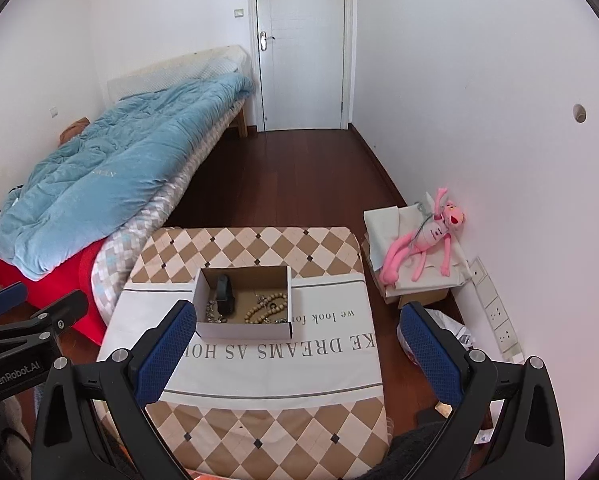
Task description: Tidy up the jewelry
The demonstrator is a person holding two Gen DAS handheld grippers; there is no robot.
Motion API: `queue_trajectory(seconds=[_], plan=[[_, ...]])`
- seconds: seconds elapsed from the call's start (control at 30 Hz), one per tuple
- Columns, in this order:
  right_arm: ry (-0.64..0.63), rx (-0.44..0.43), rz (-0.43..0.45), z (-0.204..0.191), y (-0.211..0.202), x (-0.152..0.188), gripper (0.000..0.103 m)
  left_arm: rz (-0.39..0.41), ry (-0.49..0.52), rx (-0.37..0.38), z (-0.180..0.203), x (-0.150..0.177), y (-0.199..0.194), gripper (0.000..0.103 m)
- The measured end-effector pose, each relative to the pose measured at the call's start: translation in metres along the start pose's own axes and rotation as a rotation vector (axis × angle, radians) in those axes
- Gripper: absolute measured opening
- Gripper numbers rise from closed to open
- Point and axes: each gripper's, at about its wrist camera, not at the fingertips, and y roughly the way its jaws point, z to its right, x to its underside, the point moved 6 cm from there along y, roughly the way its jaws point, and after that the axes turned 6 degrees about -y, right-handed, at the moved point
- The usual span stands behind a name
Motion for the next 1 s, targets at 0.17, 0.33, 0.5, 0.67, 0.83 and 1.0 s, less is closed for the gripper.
queue_trajectory(seconds=[0.17,0.33,0.5,0.67,0.83,1.0], plan=[[0.003,-0.003,0.004,0.000,-0.012,-0.002,0.103,-0.020,0.011,0.020,0.006,0.004,-0.005,0.103],[0.000,0.004,-0.009,0.002,-0.011,-0.004,0.103,-0.036,0.014,0.022,0.012,0.005,0.000,0.103],[-0.005,0.014,-0.053,0.004,0.010,-0.006,0.103,-0.071,0.012,0.009,0.015,0.000,0.019,0.103],[-0.003,0.003,-0.101,0.002,0.043,-0.012,0.103,-0.096,0.003,-0.017,0.013,-0.012,0.042,0.103],[-0.009,0.008,-0.140,0.000,0.072,-0.018,0.103,-0.145,0.004,-0.030,0.012,-0.021,0.070,0.103],[-0.017,0.000,-0.209,0.000,0.110,-0.021,0.103,-0.190,-0.003,-0.052,0.012,-0.025,0.098,0.103]])
